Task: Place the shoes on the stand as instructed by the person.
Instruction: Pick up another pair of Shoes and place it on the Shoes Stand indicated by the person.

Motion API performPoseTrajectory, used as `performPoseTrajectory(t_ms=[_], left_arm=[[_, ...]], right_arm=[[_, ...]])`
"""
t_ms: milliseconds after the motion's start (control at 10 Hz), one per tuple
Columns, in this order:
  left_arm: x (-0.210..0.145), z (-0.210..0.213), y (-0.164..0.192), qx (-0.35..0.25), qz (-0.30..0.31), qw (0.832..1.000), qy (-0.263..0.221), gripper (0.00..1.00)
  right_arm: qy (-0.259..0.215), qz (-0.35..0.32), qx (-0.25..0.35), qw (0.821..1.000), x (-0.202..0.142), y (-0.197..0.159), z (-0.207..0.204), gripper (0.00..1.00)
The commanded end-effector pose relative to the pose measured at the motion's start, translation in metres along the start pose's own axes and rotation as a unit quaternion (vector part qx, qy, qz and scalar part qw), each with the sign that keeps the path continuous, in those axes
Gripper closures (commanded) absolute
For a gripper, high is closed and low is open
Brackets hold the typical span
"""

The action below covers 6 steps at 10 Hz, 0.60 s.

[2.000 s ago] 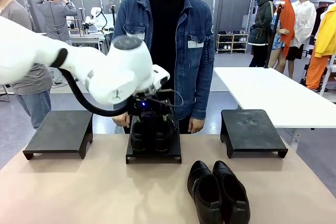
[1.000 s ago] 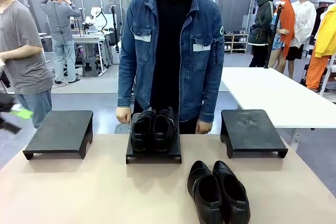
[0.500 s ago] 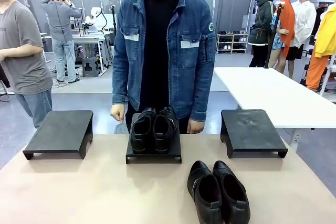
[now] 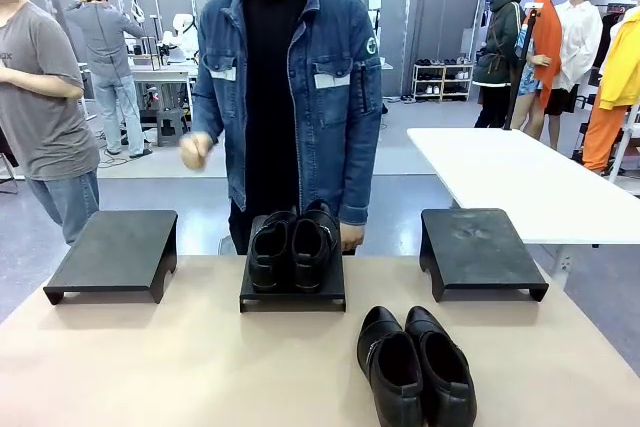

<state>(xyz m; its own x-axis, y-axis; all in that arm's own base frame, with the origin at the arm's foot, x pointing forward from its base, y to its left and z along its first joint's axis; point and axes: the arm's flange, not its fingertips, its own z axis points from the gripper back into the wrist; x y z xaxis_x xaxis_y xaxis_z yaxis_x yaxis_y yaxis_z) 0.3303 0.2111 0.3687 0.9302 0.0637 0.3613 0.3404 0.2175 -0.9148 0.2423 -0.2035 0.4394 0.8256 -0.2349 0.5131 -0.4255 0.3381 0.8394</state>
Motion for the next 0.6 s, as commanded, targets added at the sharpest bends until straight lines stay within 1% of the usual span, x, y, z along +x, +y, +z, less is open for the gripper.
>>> performPoseTrajectory(t_ms=[0, 500], left_arm=[[-0.0045, 0.0023, -0.0090, 0.000, -0.010, 1.000, 0.001, 0.00], [-0.0045, 0.0023, -0.0090, 0.000, -0.010, 1.000, 0.001, 0.00]], right_arm=[[0.000, 0.011, 0.004, 1.000, -0.0003, 0.0007, 0.0023, 0.00], [0.000, 0.011, 0.004, 1.000, -0.0003, 0.0007, 0.0023, 0.00]])
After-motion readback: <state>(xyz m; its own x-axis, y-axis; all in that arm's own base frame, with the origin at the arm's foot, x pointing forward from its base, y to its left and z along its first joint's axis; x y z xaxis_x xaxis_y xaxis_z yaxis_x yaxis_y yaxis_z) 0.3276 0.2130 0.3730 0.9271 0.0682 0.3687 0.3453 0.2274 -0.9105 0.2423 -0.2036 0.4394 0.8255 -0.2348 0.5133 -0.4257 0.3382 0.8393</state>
